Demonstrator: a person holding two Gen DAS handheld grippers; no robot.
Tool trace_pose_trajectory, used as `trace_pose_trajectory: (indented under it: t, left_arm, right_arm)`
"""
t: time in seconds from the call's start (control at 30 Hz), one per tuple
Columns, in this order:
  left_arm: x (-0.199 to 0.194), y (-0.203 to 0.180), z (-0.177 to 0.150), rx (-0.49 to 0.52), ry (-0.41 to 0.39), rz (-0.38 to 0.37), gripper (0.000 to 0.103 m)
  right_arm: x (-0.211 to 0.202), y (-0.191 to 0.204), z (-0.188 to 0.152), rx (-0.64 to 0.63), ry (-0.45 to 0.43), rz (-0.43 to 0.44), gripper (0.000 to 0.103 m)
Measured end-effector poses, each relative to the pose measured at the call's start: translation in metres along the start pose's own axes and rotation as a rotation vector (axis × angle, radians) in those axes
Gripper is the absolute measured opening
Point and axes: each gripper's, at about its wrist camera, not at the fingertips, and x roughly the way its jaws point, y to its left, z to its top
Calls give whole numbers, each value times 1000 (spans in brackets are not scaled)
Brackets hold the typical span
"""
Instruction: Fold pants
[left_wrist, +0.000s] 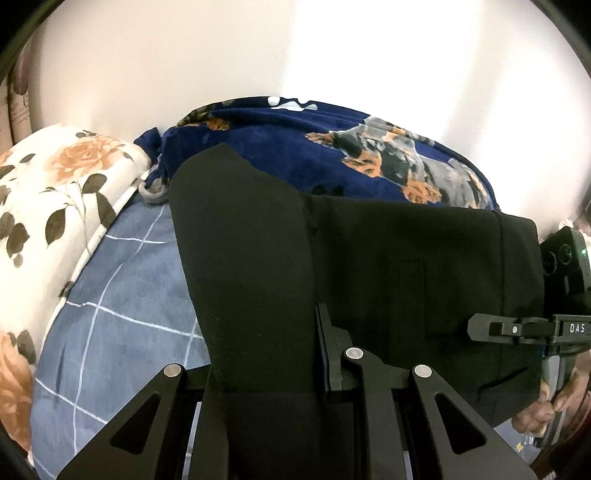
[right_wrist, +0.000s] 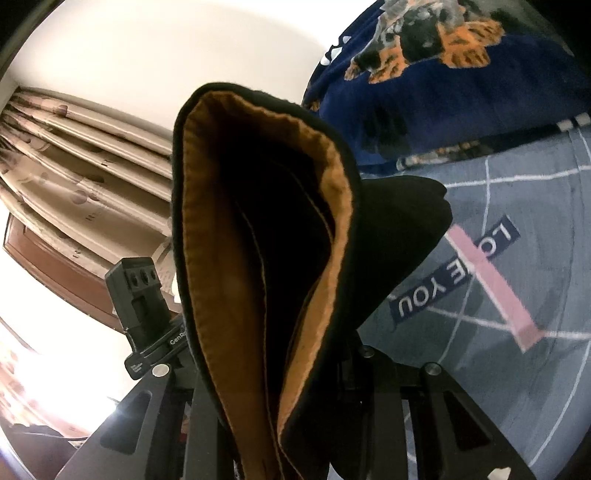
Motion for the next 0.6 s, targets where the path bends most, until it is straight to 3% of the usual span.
trace_pose_trajectory:
  t: [0.6]
  left_arm:
    - [43,5,13,-1,47,17,18]
  right_arm:
    - [-7,-21,5,22,3,-18,26]
